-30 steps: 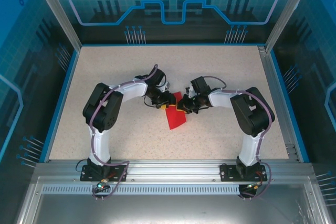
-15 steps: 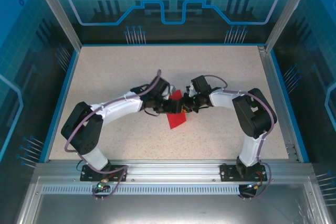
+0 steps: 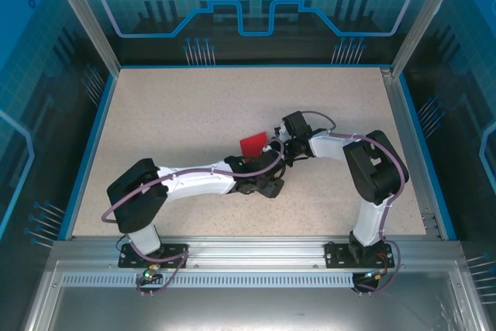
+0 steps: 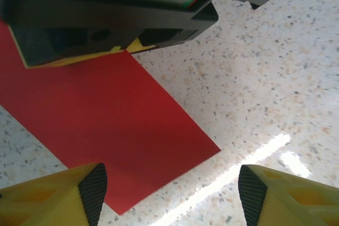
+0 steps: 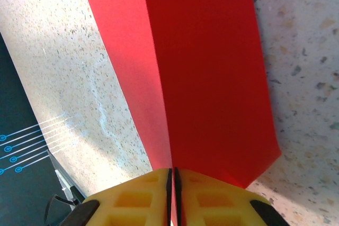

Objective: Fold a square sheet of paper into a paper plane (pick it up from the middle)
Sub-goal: Third fold the triangle at the center of the table.

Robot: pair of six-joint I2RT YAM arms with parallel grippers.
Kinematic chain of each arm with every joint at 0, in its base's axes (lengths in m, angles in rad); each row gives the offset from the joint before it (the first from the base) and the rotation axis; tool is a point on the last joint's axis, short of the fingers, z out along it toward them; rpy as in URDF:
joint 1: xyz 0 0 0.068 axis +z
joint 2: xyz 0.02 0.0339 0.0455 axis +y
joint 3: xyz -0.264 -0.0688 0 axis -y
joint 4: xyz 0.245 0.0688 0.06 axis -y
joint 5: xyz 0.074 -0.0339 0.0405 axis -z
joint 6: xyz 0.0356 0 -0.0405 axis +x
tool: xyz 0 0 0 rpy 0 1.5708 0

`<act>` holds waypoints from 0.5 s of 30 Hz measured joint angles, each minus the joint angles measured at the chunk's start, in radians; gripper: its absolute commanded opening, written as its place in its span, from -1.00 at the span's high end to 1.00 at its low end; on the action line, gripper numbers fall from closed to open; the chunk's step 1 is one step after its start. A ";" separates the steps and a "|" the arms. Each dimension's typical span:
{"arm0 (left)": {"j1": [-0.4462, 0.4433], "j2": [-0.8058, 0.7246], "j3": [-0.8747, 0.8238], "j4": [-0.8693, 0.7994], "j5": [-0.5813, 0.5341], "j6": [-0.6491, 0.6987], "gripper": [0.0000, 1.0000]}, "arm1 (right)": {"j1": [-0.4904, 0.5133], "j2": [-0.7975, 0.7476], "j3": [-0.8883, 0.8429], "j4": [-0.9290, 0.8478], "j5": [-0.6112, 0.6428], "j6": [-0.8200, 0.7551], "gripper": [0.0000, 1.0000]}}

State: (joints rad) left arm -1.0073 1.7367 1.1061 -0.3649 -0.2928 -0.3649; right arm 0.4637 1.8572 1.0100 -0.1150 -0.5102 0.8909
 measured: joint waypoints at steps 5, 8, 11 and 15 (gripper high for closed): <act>-0.017 0.019 0.011 -0.003 -0.051 0.017 -0.39 | 0.000 0.000 0.000 0.000 0.000 0.000 0.74; -0.019 0.021 0.021 -0.003 -0.080 0.021 -0.33 | 0.000 0.000 0.000 0.000 0.000 0.000 0.73; -0.019 0.030 0.030 -0.004 -0.104 0.022 -0.08 | 0.000 0.000 0.000 0.000 0.000 0.000 0.73; -0.019 0.045 0.039 -0.004 -0.131 0.022 0.21 | 0.000 0.000 0.000 0.000 0.000 0.000 0.72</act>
State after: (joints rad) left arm -1.0260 1.7817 1.1446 -0.3691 -0.4240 -0.3431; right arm 0.4637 1.8572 1.0100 -0.1154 -0.5102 0.8909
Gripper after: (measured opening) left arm 0.441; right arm 0.135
